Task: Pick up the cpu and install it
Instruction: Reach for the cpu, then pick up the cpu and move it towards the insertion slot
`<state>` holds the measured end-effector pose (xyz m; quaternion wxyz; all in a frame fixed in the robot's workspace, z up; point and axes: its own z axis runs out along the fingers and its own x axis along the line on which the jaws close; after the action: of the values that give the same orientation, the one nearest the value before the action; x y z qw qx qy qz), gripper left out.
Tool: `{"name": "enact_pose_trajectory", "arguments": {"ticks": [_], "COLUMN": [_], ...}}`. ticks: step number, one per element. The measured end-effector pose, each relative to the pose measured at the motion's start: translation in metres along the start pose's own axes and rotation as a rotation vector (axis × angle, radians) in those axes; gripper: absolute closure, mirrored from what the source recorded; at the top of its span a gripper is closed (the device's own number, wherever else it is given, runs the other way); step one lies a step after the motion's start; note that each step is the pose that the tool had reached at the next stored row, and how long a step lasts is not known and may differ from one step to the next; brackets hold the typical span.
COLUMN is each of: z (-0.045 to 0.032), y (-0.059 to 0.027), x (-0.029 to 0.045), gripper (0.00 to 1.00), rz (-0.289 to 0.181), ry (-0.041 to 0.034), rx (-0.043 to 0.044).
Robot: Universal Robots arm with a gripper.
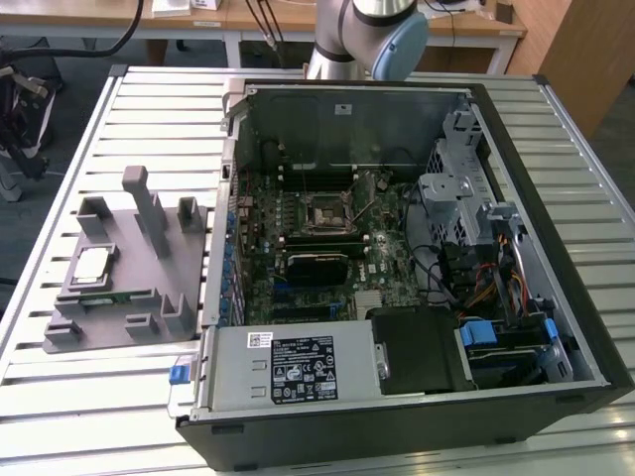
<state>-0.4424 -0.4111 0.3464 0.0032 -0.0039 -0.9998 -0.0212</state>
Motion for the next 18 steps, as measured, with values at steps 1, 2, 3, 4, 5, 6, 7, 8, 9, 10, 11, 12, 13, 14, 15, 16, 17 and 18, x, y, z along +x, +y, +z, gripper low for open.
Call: {"name": "enact_pose_trajectory", "arguments": {"ticks": [1, 2, 3, 4, 5, 6, 7, 8, 9, 10, 11, 12, 13, 14, 15, 16, 17, 18], "z": [0.0006, 0.001, 0.0014, 0.0017, 0.002, 0.0021, 0.0023, 0.0026, 0.0029, 0.0031, 0.0035, 0.0037, 0.0038, 0.0041, 0.0045, 0.005, 0.0055, 0.0062], "y": [0.0, -0.0001, -0.0001, -0.0001, -0.0001, -0.0001, -0.0001, -0.0001, -0.0001, -0.0001, -0.0001, -0.0001, -0.0001, -0.0001, -0.0002, -0.0002, -0.0002, -0.0003], "x": [0.0004, 0.0006, 0.0008, 0.0012, 0.0014, 0.0015, 0.0015, 0.0016, 0.0016, 0.0016, 0.0016, 0.0016, 0.0016, 0.0015, 0.0016, 0.0016, 0.0015, 0.0016], "gripper": [0.89, 0.89, 0.89, 0.89, 0.89, 0.89, 0.89, 0.89, 0.89, 0.89, 0.89, 0.89, 0.89, 0.89, 0.89, 0.89, 0.89, 0.89], "rz": [0.0, 0.0, 0.0, 0.0, 0.0, 0.0, 0.0, 0.0, 0.0, 0.0, 0.0, 0.0, 0.0, 0.0, 0.0, 0.0, 0.0, 0.0], "ry": [-0.0001, 0.0, 0.0, 0.0, 0.0, 0.0001, 0.0003, 0.0002, 0.0002, 0.0002, 0.0002, 0.0006, 0.0009, 0.0008, 0.0007, 0.0007, 0.0006, 0.0007], "rx": [-0.0001, -0.0001, -0.0001, -0.0001, -0.0001, -0.0004, -0.0003, -0.0003, -0.0004, -0.0004, -0.0005, -0.0004, 0.0002, 0.0014, 0.0015, 0.0018, 0.0019, 0.0019]}}
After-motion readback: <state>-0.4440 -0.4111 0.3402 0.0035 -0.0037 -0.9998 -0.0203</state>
